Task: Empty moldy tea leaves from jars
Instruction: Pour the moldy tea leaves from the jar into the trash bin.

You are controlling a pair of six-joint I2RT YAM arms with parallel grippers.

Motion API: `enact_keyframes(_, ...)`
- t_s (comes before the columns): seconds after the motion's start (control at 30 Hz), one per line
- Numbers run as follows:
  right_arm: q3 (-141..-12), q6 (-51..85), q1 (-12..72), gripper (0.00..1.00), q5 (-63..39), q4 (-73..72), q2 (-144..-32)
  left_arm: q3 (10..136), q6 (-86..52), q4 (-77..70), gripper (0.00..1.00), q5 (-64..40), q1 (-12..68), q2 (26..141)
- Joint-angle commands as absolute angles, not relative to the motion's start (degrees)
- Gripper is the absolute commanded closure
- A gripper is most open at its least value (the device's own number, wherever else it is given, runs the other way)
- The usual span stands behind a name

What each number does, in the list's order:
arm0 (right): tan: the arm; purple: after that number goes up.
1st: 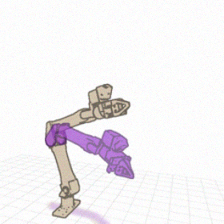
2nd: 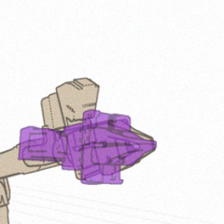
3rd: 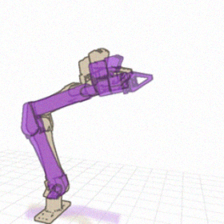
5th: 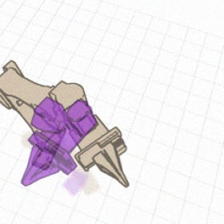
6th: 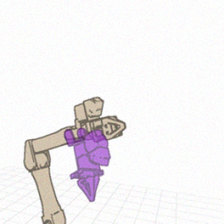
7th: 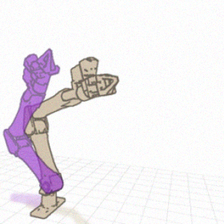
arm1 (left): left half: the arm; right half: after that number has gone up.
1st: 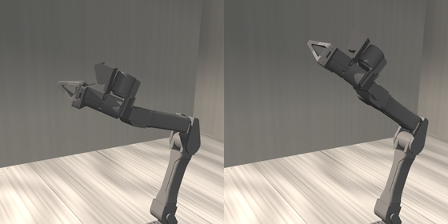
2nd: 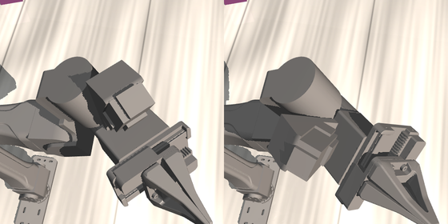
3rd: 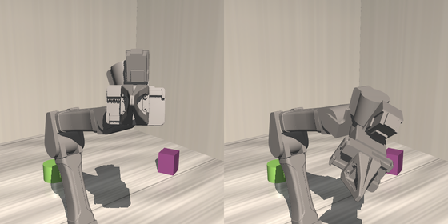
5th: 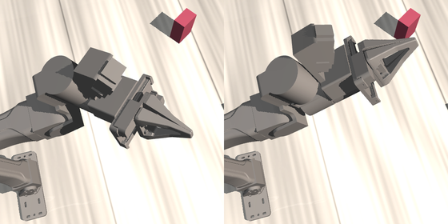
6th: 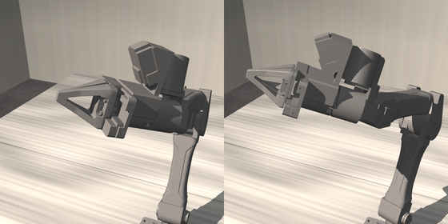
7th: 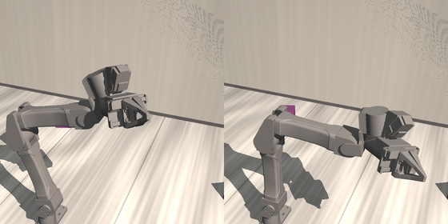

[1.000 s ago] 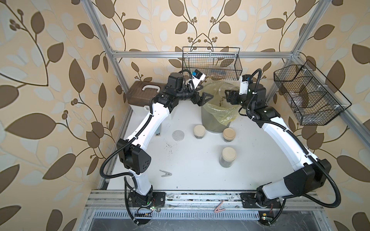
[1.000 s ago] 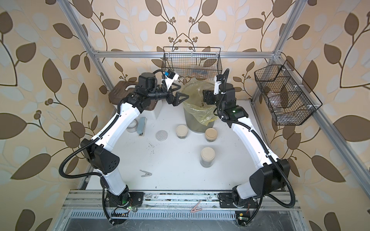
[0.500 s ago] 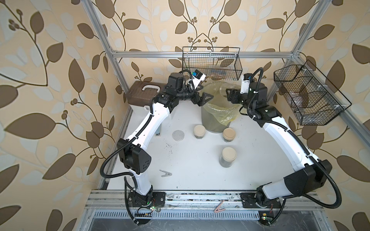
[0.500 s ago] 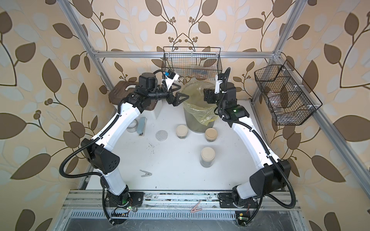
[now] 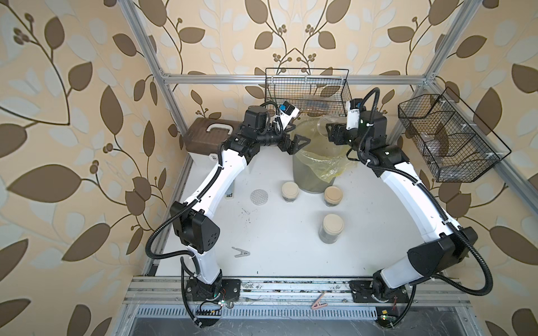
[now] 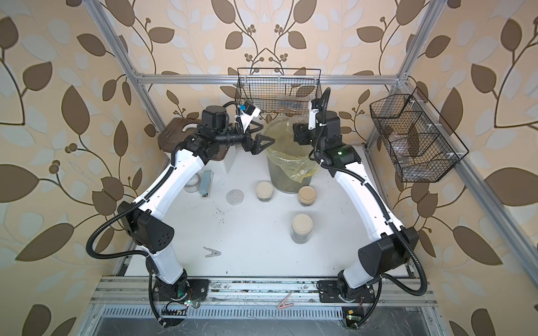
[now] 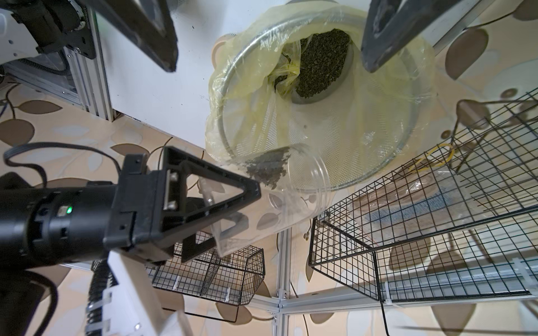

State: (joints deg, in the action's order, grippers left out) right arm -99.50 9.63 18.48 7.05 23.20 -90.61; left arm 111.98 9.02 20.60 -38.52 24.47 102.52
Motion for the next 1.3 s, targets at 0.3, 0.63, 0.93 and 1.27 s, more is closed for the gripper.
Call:
enact_keyframes(0.3,-102.8,7.2,19.2,0.55,8.2,26.6,-92.8,113.4,10.7,20.8,0.01,-38.5,25.5,101.5)
enact_keyframes(0.63,-102.5,9.5,18.8,0.54,8.1,24.0,-89.3,113.5,11.2,20.9,0.01,-38.5,25.7,101.6)
enact_keyframes(0.93,-106.6,11.3,18.1,0.53,5.4,30.8,-93.2,113.9,12.4,21.8,0.01,-37.8,26.0,101.9)
enact_keyframes(1.27,-118.5,9.2,19.5,0.52,8.9,43.7,-102.7,113.4,14.0,22.8,0.01,-37.1,26.5,101.5)
